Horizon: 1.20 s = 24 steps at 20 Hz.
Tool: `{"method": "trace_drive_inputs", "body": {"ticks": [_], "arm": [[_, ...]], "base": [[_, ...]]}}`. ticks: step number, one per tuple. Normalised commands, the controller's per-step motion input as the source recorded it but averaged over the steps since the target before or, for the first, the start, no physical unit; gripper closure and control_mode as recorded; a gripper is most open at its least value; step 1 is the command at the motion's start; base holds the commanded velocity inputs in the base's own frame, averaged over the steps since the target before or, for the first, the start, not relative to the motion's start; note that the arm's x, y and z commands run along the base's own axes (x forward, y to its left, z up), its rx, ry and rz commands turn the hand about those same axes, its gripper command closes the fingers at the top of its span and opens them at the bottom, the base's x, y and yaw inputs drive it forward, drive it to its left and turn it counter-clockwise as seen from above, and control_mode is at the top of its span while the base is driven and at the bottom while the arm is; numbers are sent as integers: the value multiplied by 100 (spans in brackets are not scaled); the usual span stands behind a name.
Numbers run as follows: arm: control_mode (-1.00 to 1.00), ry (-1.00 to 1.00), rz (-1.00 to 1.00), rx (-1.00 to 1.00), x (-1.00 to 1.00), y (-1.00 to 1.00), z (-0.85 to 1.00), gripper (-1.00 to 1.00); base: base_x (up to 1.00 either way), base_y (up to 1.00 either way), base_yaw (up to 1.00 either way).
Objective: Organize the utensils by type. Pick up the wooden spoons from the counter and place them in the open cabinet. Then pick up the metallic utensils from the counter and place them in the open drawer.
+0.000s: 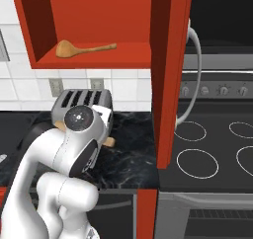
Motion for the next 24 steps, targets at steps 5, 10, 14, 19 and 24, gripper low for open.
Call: {"method": "trace_drive_inputs", "body": {"ticks": [5, 10, 14, 19, 24], "arm": [[100, 0, 0, 0, 0, 0, 0, 100], [-100, -5, 0, 0, 0, 0, 3, 100], [-100, -28, 0, -6, -14, 0, 46, 100], [-100, -24, -5, -12, -9, 0, 68, 100], [-100, -13, -9, -16, -4, 2, 67, 100]], "base": [[39, -1, 1], [0, 0, 0], [0, 0, 0], [0, 0, 0], [0, 0, 0]]}}
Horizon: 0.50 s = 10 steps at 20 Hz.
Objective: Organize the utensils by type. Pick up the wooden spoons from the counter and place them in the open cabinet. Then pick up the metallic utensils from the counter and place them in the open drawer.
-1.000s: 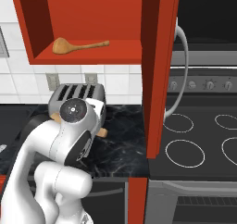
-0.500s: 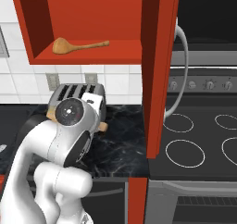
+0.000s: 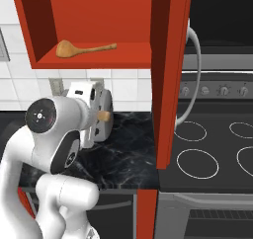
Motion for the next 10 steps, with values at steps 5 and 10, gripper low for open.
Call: {"method": "trace_drive_inputs", "body": {"ticks": [5, 10], "arm": [[-100, 0, -7, -16, 0, 8, 68, 100], [-100, -2, -3, -13, 2, 4, 68, 100]], "base": [[0, 0, 0], [0, 0, 0]]}}
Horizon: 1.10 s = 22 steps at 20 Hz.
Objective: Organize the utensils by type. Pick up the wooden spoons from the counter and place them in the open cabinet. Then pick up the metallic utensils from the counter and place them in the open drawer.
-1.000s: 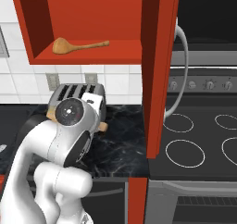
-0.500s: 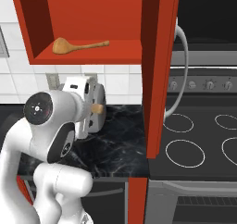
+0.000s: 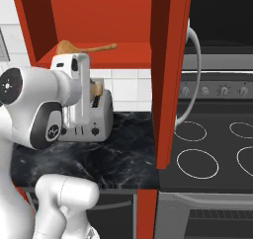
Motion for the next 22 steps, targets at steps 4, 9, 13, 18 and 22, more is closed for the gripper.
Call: {"method": "trace_drive_inputs", "body": {"ticks": [4, 9, 13, 18, 22], "arm": [[-100, -7, 0, -7, -8, 1, 64, 100], [-100, -5, 0, -1, -11, 0, 59, 100], [-100, 1, -4, 0, 0, 12, 50, 100], [-100, 7, -16, 0, 19, 20, 33, 100], [-100, 3, -17, 0, 28, 16, 11, 100]], "base": [[0, 0, 0], [0, 0, 0], [0, 0, 0], [0, 0, 0], [0, 0, 0]]}}
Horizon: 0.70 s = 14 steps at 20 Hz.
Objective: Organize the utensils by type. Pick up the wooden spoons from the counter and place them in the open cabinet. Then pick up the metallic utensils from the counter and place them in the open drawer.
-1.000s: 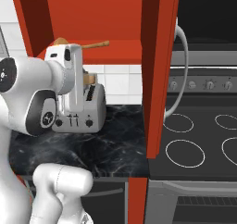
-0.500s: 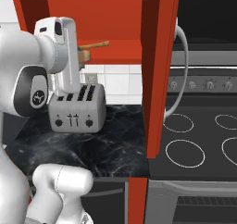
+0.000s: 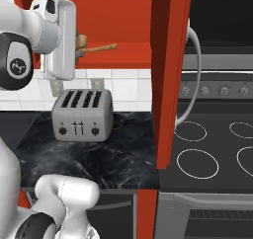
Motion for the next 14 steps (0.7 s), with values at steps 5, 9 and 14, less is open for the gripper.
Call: {"method": "trace_drive_inputs", "body": {"ticks": [5, 9, 14], "arm": [[-100, 0, -8, 4, 14, 13, 2, 100], [-100, 0, 0, 9, 18, 15, 3, 100], [-100, 0, 0, 9, 37, 17, 0, 100]], "base": [[0, 0, 0], [0, 0, 0], [0, 0, 0]]}}
